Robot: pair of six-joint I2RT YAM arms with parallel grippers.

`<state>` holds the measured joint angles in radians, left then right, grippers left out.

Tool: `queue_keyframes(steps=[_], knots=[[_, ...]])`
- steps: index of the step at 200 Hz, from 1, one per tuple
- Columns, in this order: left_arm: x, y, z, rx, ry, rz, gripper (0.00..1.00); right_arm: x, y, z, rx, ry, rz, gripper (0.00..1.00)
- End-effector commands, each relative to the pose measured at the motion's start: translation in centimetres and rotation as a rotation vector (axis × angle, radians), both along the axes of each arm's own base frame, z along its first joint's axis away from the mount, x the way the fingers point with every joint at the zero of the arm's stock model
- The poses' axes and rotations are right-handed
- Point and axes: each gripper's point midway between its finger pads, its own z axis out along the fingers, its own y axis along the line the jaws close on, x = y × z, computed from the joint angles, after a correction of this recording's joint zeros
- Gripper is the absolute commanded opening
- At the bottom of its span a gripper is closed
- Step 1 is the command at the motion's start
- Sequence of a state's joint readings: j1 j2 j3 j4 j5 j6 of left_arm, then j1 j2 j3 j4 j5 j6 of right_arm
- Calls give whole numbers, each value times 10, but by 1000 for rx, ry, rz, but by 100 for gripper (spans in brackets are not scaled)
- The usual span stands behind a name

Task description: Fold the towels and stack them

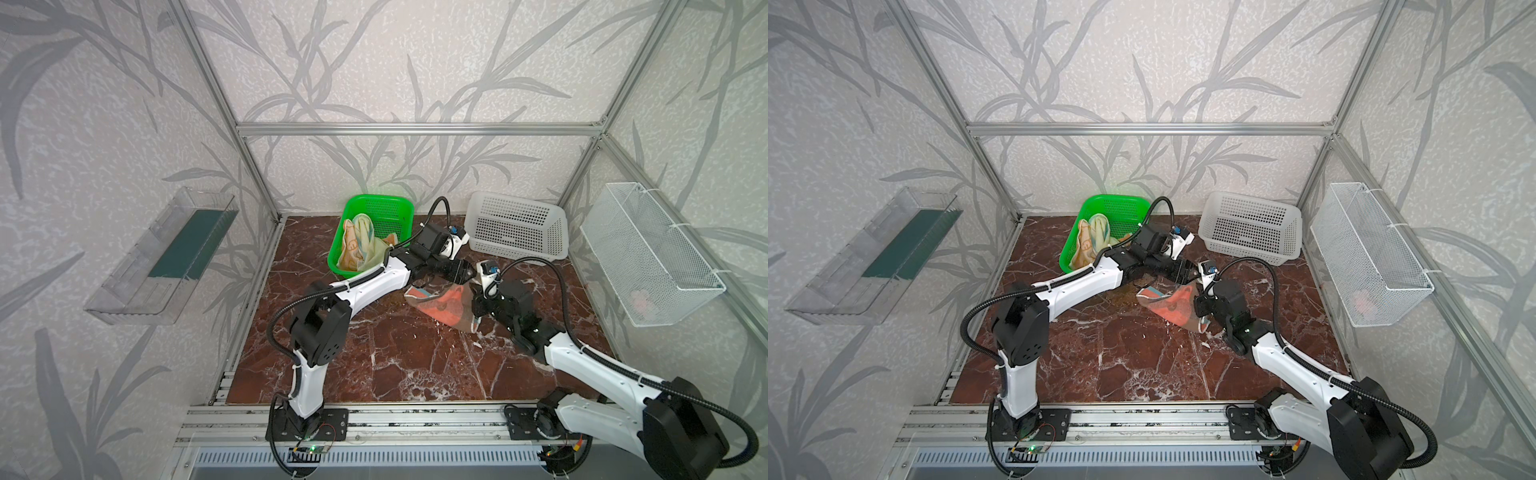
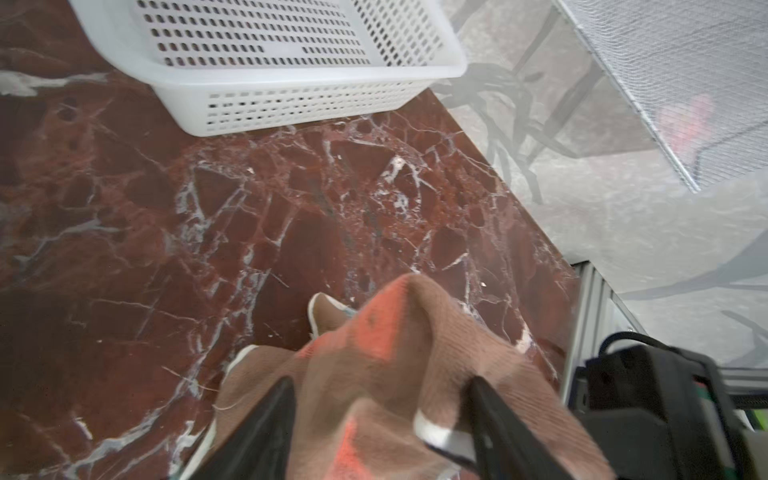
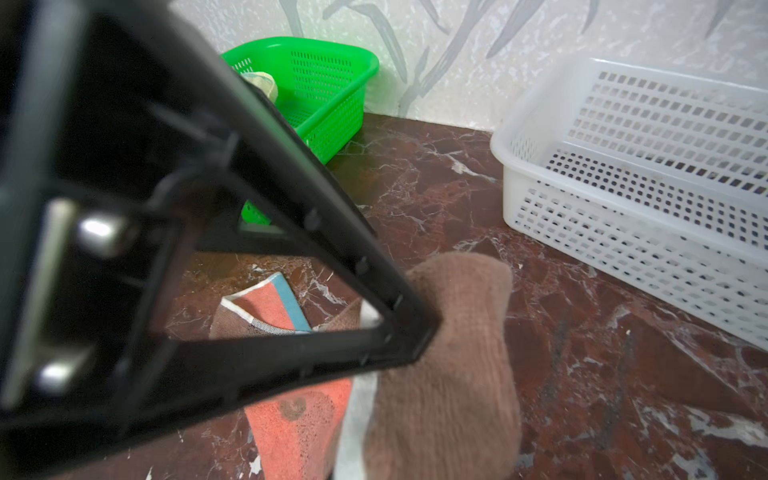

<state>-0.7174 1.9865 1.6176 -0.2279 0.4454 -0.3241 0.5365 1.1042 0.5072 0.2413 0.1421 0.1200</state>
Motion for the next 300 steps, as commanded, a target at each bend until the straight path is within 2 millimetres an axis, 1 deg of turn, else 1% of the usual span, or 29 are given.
queue_keyframes(steps=[1, 31, 61, 83, 103, 126, 142, 189, 229, 261, 282, 292, 300], knots=[[36, 23, -15, 68, 5, 148, 74, 1, -18, -4, -29, -15, -89, 0], [75, 42, -38, 87, 46, 271, 74, -1, -22, -17, -49, 13, -104, 0], [109, 63, -62, 141, 83, 375, 74, 1, -20, -20, -52, 27, -104, 0], [128, 73, -78, 178, 114, 417, 74, 2, -18, -21, -49, 33, -96, 0], [143, 80, -89, 231, 105, 450, 76, 3, -14, -20, -43, 37, -82, 0], [159, 98, -100, 299, 96, 510, 78, 3, -9, -21, -34, 48, -60, 0], [169, 114, -104, 339, 86, 557, 78, 3, -7, -23, -31, 58, -49, 0], [193, 162, -104, 365, 66, 665, 78, 5, 7, -32, -26, 98, 7, 0], [213, 193, -97, 371, 17, 726, 79, 9, 21, -39, -7, 141, 52, 0], [221, 221, -92, 427, -21, 771, 79, 11, 33, -42, 17, 166, 94, 0], [221, 235, -88, 449, -33, 779, 80, 11, 42, -45, 16, 190, 130, 0], [219, 235, -87, 442, -32, 759, 81, 12, 47, -45, 13, 200, 151, 0], [216, 230, -84, 423, -31, 724, 82, 12, 51, -46, 9, 210, 165, 1]])
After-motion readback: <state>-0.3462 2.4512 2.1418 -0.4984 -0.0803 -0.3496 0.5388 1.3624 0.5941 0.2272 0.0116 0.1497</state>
